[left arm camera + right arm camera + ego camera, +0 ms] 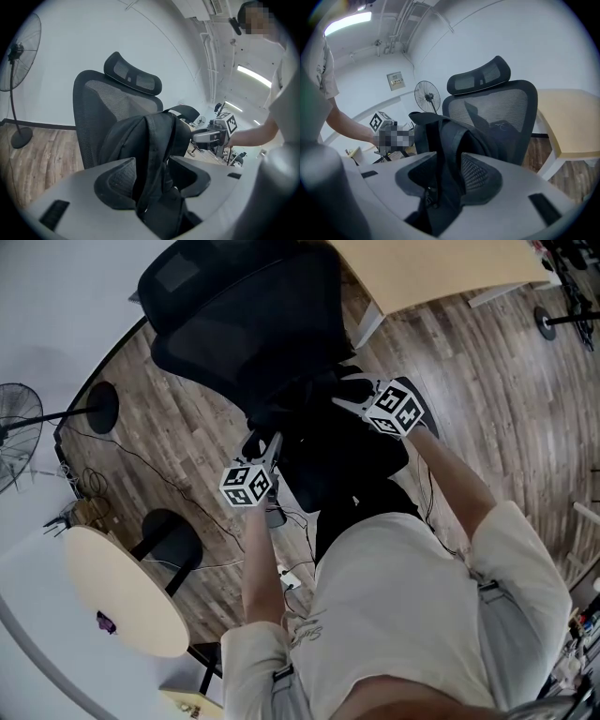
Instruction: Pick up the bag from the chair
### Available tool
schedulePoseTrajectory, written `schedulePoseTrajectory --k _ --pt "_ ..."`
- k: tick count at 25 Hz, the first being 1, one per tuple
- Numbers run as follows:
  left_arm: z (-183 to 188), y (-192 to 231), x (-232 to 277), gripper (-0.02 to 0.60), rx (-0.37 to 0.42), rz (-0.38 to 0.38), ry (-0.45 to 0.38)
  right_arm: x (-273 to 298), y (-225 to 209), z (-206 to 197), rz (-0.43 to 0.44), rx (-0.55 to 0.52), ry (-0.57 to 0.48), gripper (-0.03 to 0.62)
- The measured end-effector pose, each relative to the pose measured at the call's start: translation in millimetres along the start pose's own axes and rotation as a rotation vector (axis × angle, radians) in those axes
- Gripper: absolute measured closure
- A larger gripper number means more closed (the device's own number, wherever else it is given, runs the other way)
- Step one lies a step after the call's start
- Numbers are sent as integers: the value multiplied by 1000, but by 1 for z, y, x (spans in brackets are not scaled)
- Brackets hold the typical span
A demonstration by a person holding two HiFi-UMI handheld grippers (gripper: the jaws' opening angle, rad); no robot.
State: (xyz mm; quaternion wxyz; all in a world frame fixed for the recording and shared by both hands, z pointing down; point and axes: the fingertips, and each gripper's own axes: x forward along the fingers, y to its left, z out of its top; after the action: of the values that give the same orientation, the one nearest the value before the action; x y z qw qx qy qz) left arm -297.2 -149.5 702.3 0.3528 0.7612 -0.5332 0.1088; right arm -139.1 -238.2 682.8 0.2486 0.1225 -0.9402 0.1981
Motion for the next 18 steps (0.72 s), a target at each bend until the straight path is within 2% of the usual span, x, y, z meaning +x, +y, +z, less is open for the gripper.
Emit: schedulePoseTrajectory --k 7,11,14,18 --pt "9 -11 21 353 60 -62 17 25 -5 6 37 -26 21 439" --pt "19 -19 31 353 58 -97 -5 37 -5 4 85 -28 31 439" --pt "30 -25 36 353 31 -157 -26 44 4 4 157 -16 32 439" --pt "40 -36 38 353 74 -239 -20 49 11 7 195 -62 38 439"
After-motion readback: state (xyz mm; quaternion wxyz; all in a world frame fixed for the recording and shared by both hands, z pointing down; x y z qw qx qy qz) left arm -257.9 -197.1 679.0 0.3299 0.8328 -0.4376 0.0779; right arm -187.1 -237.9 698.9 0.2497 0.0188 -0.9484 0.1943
